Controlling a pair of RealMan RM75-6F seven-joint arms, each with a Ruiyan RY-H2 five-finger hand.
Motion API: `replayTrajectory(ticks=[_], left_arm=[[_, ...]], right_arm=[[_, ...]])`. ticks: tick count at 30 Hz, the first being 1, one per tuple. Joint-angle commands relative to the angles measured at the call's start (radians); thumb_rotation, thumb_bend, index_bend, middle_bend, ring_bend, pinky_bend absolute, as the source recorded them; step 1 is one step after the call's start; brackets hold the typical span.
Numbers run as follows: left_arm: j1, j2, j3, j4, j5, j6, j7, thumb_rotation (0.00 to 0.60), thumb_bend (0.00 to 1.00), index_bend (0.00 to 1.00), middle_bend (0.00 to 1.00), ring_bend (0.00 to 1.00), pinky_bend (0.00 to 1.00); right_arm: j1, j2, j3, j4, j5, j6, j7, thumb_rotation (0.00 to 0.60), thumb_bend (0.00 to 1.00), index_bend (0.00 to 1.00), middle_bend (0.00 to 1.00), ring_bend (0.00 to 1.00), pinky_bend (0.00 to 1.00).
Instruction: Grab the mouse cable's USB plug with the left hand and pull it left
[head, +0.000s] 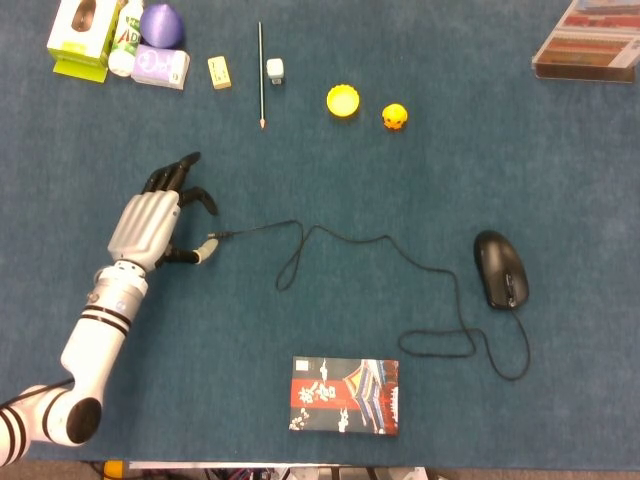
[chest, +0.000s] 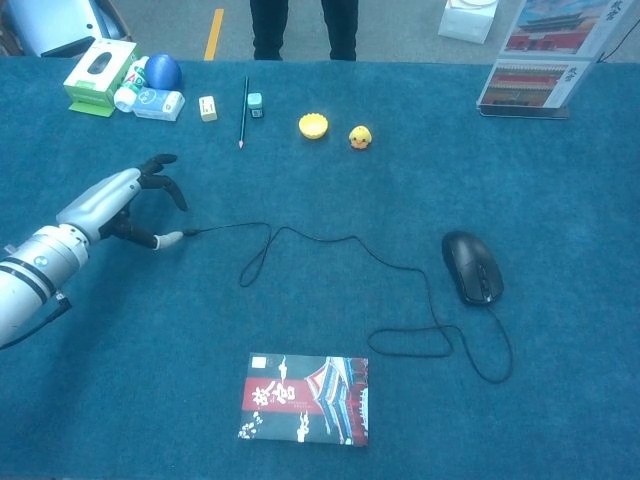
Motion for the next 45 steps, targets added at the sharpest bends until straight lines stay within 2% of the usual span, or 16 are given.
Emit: replayTrajectory(ticks=[1, 45], left_arm=[[0.001, -0.005, -0.001, -0.004, -0.006, 0.002, 0.006, 0.600, 0.25, 0.43, 0.00, 0.00, 0.01], [0.001, -0.067, -0.001, 0.086, -0.001, -0.021, -0.056, 0.600, 0.25, 0.50, 0.00, 0.00, 0.01]], right_arm=[[-0.003, 0.001, -0.001, 0.000, -0.001, 0.003, 0.002, 0.600, 0.00, 0.31, 0.16, 0.21, 0.29], [-0.027, -0.007, -0.009, 0.025, -0.004, 0.019, 0.032, 0.600, 0.00, 0.31, 0.16, 0.21, 0.29]])
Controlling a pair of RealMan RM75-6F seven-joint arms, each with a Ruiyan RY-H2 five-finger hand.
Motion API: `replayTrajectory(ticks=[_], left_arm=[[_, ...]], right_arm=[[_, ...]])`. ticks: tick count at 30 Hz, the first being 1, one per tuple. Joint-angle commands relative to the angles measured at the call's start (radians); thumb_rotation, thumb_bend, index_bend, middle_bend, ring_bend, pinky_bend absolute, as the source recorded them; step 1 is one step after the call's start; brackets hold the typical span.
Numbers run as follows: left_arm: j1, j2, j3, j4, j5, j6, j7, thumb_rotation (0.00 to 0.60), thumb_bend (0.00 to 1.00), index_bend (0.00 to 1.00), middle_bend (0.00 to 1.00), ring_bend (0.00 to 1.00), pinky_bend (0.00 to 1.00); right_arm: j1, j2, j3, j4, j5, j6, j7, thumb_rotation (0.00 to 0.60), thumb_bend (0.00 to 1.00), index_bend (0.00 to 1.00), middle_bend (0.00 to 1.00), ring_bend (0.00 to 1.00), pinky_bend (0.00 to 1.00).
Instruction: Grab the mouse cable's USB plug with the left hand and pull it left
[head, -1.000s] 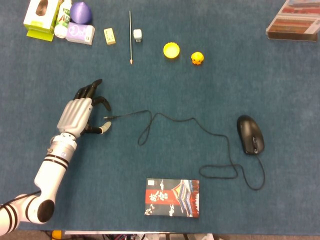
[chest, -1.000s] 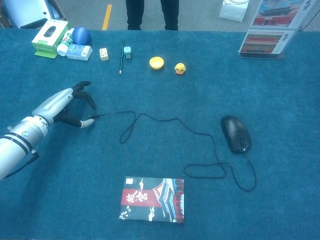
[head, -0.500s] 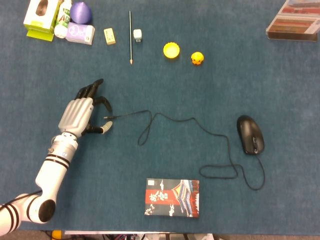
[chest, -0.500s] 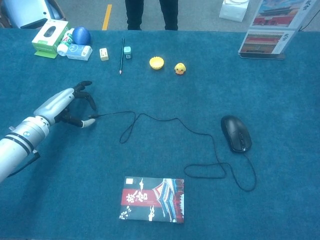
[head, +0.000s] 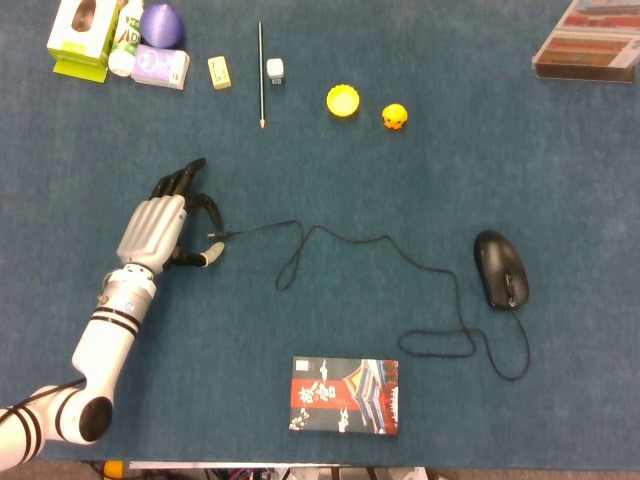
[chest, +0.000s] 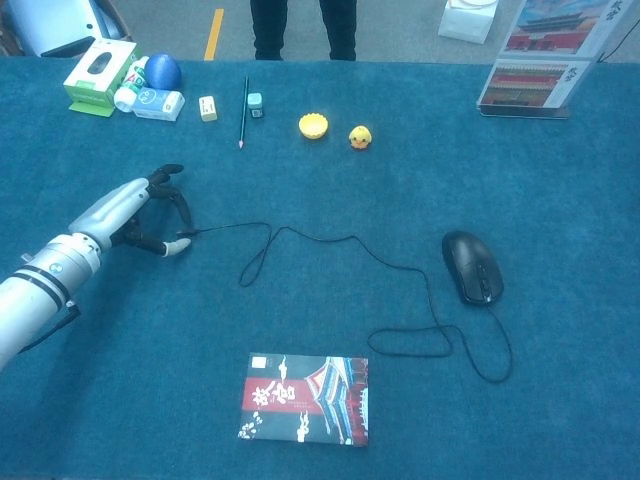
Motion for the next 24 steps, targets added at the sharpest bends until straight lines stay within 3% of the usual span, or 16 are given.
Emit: replayTrajectory(ticks=[1, 18, 24], left_arm=[[-0.001, -0.002, -0.001, 0.004, 0.001, -0.002, -0.003, 0.600, 0.25, 0.51, 0.00, 0.00, 0.01], [-0.004, -0.009, -0.003, 0.024, 0.001, -0.015, -0.024, 0.600, 0.27, 0.53, 0.00, 0.00, 0.01], [-0.005, -0.009, -0.004, 0.028, 0.001, -0.021, -0.031, 0.600, 0.31, 0.54, 0.00, 0.00, 0.01]], right_arm=[[-0.001, -0.001, -0.001, 0.002, 0.001, -0.001, 0.001, 0.600, 0.00, 0.31, 0.16, 0.21, 0.29], [-0.005, -0.005, -0.001, 0.011, 0.002, -0.001, 0.009, 0.600, 0.00, 0.31, 0.16, 0.21, 0.29], [-0.007, -0.007, -0.001, 0.014, 0.003, -0.002, 0.013, 0.600, 0.00, 0.31, 0.16, 0.21, 0.29]])
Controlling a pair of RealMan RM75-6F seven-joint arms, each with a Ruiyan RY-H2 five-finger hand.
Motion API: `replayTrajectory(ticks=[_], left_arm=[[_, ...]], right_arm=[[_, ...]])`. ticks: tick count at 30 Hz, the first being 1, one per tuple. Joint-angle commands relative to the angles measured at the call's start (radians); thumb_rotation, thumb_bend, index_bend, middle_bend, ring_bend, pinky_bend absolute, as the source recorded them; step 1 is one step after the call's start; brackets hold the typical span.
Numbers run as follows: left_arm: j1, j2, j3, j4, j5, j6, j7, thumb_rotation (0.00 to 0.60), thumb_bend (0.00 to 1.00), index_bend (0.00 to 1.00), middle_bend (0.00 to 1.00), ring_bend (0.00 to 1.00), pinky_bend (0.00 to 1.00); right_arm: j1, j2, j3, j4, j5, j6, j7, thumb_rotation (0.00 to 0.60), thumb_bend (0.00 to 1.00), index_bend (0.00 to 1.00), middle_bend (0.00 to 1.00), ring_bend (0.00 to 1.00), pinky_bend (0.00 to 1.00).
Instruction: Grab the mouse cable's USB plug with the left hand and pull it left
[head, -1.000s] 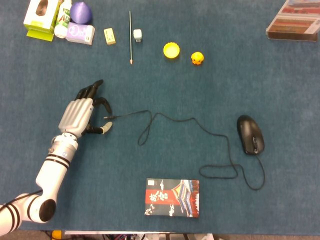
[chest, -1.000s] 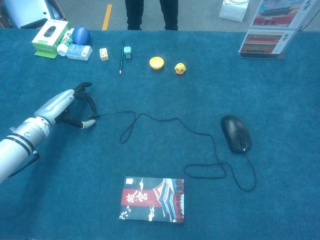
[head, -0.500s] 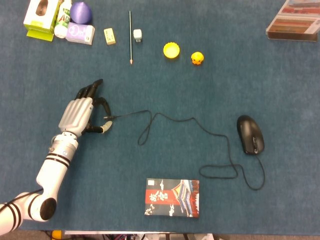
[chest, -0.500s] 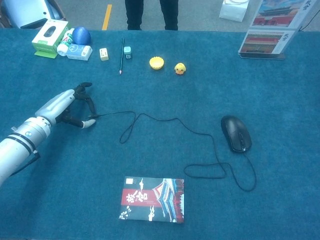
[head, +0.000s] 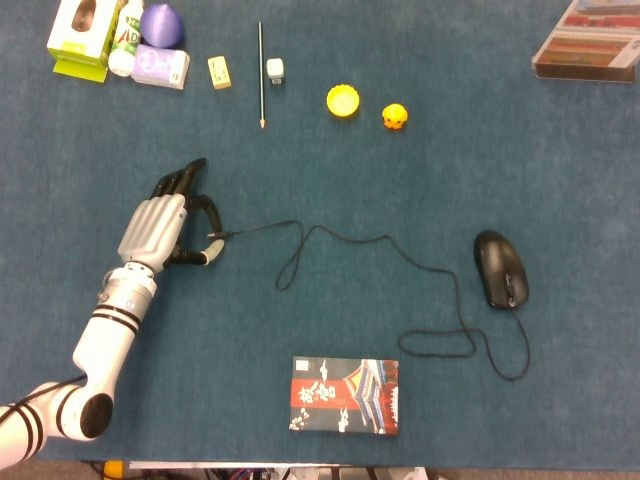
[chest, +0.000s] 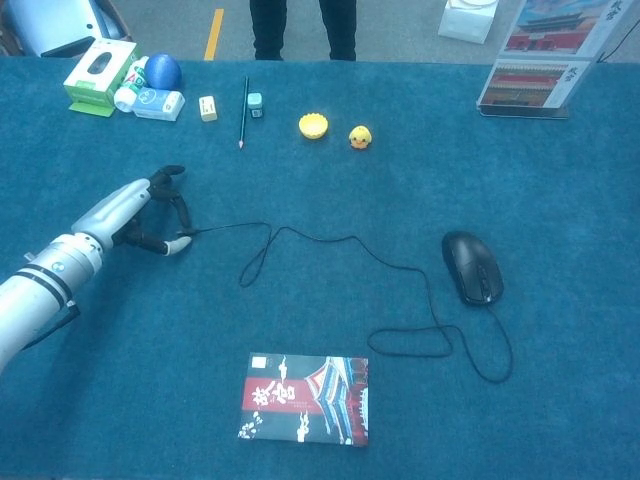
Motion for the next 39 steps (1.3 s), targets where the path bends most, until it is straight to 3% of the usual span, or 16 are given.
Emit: replayTrajectory(ticks=[1, 14, 22, 31, 39], left_arm=[[0.000, 0.001, 0.000, -0.001, 0.001, -0.001, -0.002, 0.600, 0.33, 0.54, 0.00, 0.00, 0.01], [0.000, 0.008, 0.000, -0.008, 0.002, -0.002, -0.002, 0.600, 0.36, 0.55, 0.00, 0.00, 0.01], [0.008, 0.048, -0.006, -0.080, 0.036, 0.054, 0.008, 0.600, 0.36, 0.55, 0.00, 0.00, 0.01], [0.016, 0.152, -0.048, -0.259, 0.068, 0.135, -0.013, 0.600, 0.36, 0.56, 0.00, 0.00, 0.01], [0.037, 0.306, -0.078, -0.500, 0.127, 0.202, -0.106, 0.600, 0.36, 0.57, 0.00, 0.00, 0.01]], right_arm=[[-0.001, -0.001, 0.000, 0.001, 0.000, 0.000, 0.001, 0.600, 0.00, 0.31, 0.16, 0.21, 0.29], [-0.003, -0.002, 0.001, 0.003, 0.000, 0.002, 0.006, 0.600, 0.00, 0.31, 0.16, 0.21, 0.29], [-0.009, 0.003, 0.004, -0.002, -0.003, 0.016, 0.009, 0.600, 0.00, 0.31, 0.16, 0.21, 0.29], [-0.022, 0.001, 0.003, -0.001, -0.001, 0.029, 0.023, 0.600, 0.00, 0.31, 0.16, 0.21, 0.29], [-0.035, -0.013, -0.005, 0.013, -0.011, 0.042, 0.051, 0.600, 0.00, 0.31, 0.16, 0.21, 0.29]])
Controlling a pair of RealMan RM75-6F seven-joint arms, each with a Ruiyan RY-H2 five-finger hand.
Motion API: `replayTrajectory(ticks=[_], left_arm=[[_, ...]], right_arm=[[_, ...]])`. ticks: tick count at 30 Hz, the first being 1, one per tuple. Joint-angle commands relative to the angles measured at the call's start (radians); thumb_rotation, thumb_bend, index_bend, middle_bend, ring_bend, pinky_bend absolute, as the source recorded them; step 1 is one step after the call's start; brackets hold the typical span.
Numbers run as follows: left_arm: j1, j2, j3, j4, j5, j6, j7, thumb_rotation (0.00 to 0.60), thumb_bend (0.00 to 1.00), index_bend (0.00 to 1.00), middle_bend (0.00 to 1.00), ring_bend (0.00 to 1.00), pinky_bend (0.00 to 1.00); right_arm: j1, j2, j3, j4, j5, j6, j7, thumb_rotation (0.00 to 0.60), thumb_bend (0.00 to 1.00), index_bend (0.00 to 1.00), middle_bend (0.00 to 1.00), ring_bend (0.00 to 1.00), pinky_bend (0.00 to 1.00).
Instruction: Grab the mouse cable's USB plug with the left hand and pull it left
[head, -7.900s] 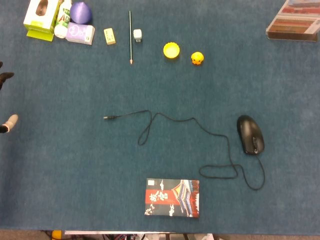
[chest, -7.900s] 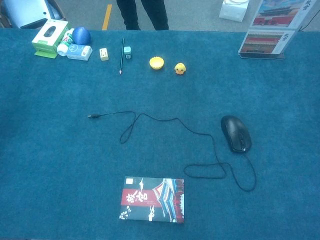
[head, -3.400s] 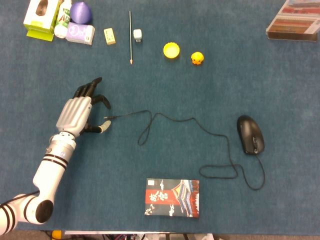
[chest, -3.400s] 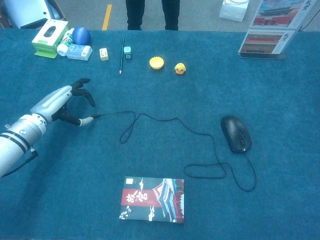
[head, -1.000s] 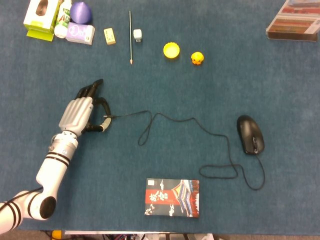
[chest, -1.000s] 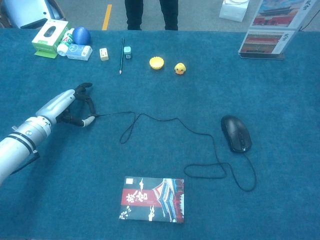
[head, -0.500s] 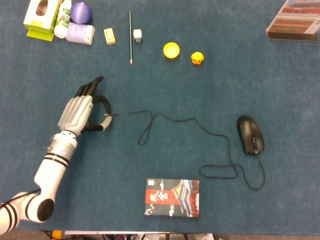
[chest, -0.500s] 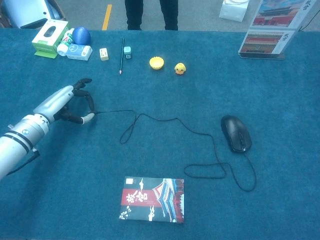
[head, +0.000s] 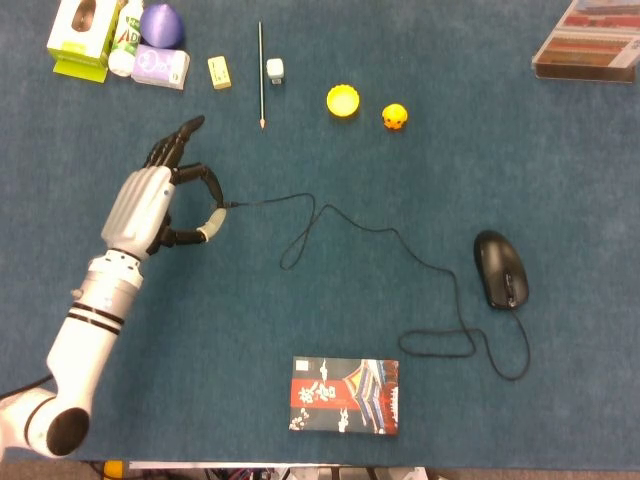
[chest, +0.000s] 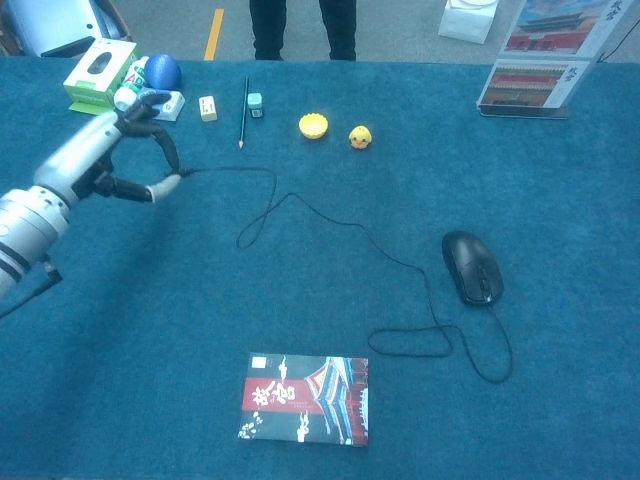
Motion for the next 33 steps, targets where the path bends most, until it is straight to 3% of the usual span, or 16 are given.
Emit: replayTrajectory(ticks=[1, 12, 16, 25, 33], left_arm=[[0.018, 0.096, -0.019, -0.130, 0.053, 0.053, -0.067, 0.600, 0.36, 0.57, 0.00, 0.00, 0.01], [0.065, 0.282, -0.016, -0.335, 0.182, 0.164, -0.248, 0.600, 0.36, 0.58, 0.00, 0.00, 0.01], [0.097, 0.341, -0.001, -0.381, 0.248, 0.235, -0.260, 0.600, 0.36, 0.58, 0.00, 0.00, 0.01], [0.129, 0.367, 0.034, -0.372, 0.254, 0.274, -0.224, 0.600, 0.36, 0.58, 0.00, 0.00, 0.01], [0.178, 0.386, 0.114, -0.387, 0.344, 0.332, -0.238, 0.600, 0.36, 0.58, 0.00, 0.00, 0.01]], right_arm=[[-0.005, -0.005, -0.004, 0.004, -0.005, 0.005, 0.008, 0.600, 0.00, 0.31, 0.16, 0.21, 0.29], [-0.028, -0.021, -0.022, 0.008, -0.033, 0.033, 0.030, 0.600, 0.00, 0.31, 0.16, 0.21, 0.29], [-0.039, -0.030, -0.031, 0.013, -0.044, 0.044, 0.044, 0.600, 0.00, 0.31, 0.16, 0.21, 0.29], [-0.048, -0.044, -0.039, 0.024, -0.051, 0.046, 0.055, 0.600, 0.00, 0.31, 0.16, 0.21, 0.29], [-0.047, -0.053, -0.038, 0.029, -0.049, 0.036, 0.058, 0.600, 0.00, 0.31, 0.16, 0.21, 0.29]])
